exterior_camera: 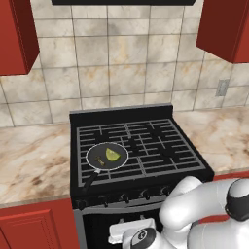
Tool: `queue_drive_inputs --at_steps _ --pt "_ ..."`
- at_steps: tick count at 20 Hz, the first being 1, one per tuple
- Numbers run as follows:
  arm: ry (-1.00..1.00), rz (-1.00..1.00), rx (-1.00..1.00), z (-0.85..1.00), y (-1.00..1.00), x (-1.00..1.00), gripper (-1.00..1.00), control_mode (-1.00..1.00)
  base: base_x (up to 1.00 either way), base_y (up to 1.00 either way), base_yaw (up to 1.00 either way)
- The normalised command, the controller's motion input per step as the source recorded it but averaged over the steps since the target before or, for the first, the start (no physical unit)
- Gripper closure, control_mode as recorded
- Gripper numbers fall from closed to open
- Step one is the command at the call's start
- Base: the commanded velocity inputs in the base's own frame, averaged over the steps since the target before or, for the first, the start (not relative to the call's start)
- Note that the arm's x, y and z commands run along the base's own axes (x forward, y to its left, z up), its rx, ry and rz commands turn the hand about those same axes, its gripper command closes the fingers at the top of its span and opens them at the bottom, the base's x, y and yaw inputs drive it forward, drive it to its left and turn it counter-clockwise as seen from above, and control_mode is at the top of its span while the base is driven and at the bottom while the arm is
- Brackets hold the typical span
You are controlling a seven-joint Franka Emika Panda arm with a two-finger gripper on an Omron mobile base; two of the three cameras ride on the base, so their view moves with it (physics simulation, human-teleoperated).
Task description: Put the mushroom and lemon wedge in the pan. Then turn on the front left burner and set the heat to medium.
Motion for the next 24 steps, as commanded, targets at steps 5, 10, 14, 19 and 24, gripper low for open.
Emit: queue_drive_inputs --at_steps 5,10,14,19,24 --pt "-0.03 0.00 0.14 0.08 -0.28 0.00 -1.00 -1.00 0.00 0.00 0.00" --pt "-0.08 0.00 0.13 0.08 -0.05 0.00 -1.00 -1.00 0.00 0.00 0.00" --pt "-0.06 0.00 0.10 0.14 0.00 0.00 -1.00 -1.00 0.00 0.00 0.00" --pt "-0.01 0.00 0.05 -0.01 -0.03 0.32 -1.00 -1.00 0.00 0.00 0.00" --pt "0.00 0.00 0.00 0.00 -0.02 0.47 -1.00 -1.00 0.00 0.00 0.00"
